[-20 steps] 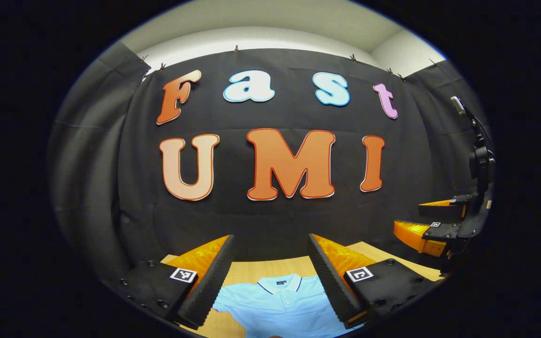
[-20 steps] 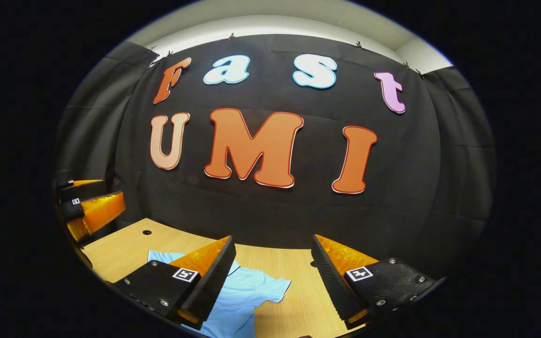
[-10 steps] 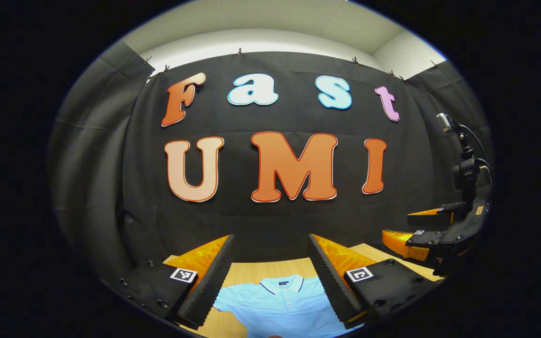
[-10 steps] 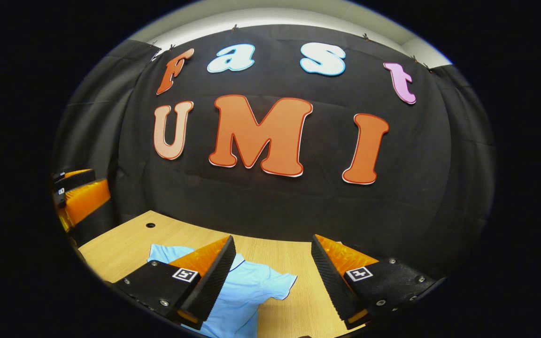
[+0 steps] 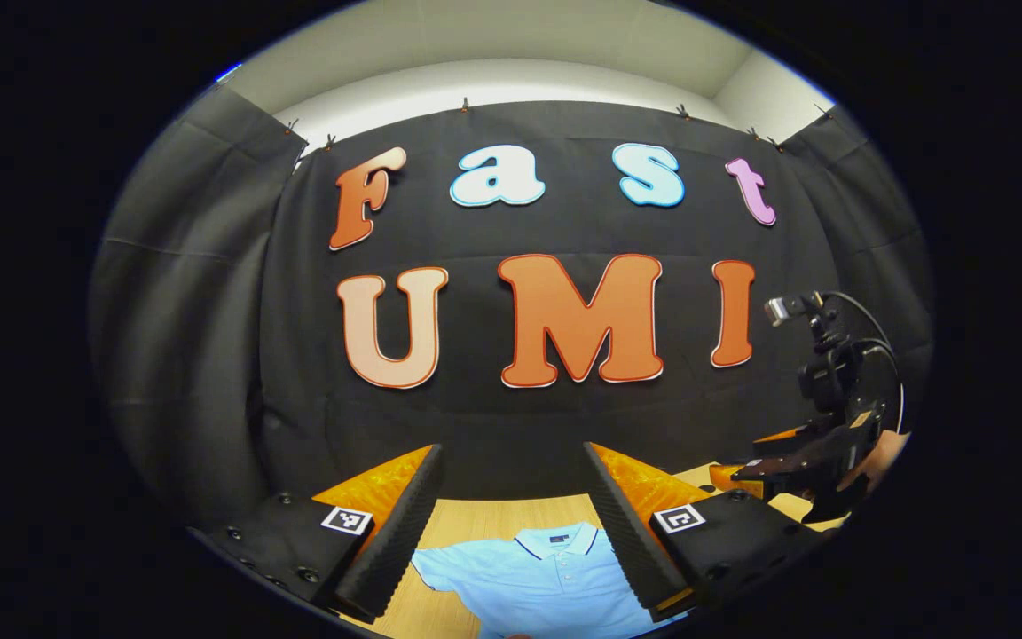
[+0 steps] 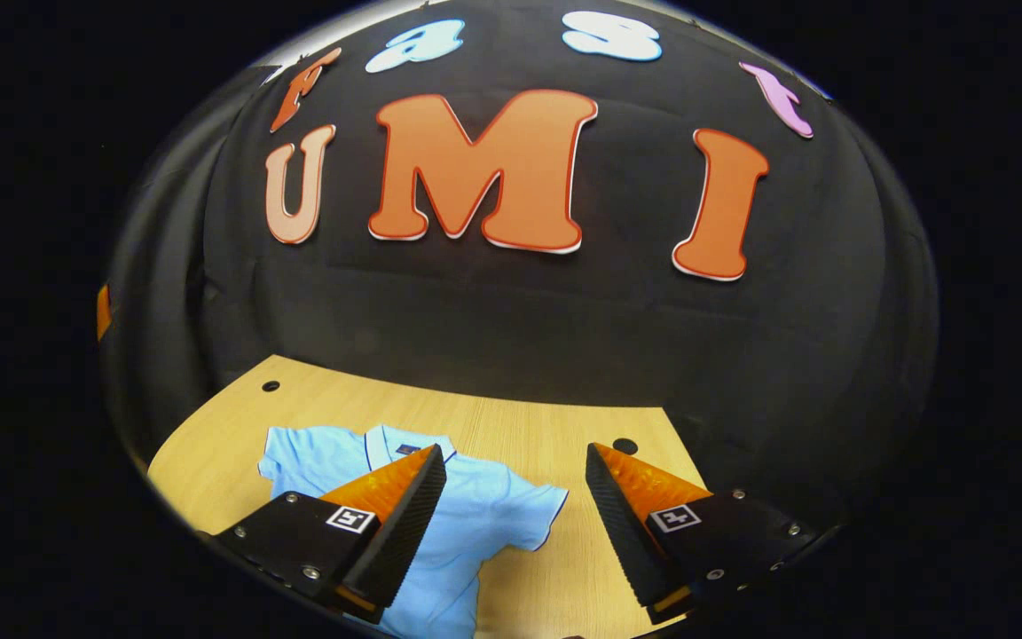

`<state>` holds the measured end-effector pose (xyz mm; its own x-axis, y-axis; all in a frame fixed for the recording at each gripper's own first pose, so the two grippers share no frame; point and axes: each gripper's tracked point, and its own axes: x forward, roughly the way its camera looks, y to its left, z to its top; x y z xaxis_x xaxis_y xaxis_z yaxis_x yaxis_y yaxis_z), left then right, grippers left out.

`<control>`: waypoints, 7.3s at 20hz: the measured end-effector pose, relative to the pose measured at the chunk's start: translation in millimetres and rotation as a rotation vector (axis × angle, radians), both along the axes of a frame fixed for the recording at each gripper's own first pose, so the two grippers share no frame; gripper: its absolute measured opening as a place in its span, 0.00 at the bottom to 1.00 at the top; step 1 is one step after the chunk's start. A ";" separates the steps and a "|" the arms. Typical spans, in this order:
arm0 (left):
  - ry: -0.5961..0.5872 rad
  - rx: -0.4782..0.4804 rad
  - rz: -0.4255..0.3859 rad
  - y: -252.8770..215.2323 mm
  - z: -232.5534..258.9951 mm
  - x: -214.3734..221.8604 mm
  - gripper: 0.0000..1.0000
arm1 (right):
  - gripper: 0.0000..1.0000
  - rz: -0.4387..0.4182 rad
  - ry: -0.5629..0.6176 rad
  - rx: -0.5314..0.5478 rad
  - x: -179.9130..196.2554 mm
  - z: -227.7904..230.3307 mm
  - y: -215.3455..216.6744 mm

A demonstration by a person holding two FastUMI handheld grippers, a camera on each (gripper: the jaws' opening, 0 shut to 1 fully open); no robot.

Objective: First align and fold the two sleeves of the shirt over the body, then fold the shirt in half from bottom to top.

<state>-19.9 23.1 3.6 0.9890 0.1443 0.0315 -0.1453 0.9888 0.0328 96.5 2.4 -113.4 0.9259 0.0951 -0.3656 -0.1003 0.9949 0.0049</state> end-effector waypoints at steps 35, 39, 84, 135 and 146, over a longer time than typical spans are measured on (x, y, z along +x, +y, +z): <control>0.233 0.097 0.233 -13.6 -41.8 4.5 1.00 | 0.52 0.003 0.776 -0.020 78.1 -276.3 -19.5; 0.238 0.084 0.234 -15.9 -45.6 4.4 1.00 | 0.19 -0.052 0.777 0.064 82.4 -276.7 -19.5; 0.818 -0.262 0.035 158.1 -279.0 88.5 0.97 | 0.90 -0.047 0.356 0.253 -20.6 -89.2 38.5; 1.028 -0.189 -0.430 -20.7 -371.2 240.0 0.53 | 0.93 -0.295 0.350 0.227 -162.7 -103.8 -8.6; 0.926 -0.255 -0.300 28.0 -304.3 124.1 1.00 | 0.97 -0.079 0.358 0.188 -176.1 -113.0 7.7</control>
<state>104.2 51.1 -300.6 0.6049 -0.2197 -0.7654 0.0861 0.9736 -0.2114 -79.6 10.0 -226.3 0.7508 0.1241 -0.6488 0.0177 0.9781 0.2076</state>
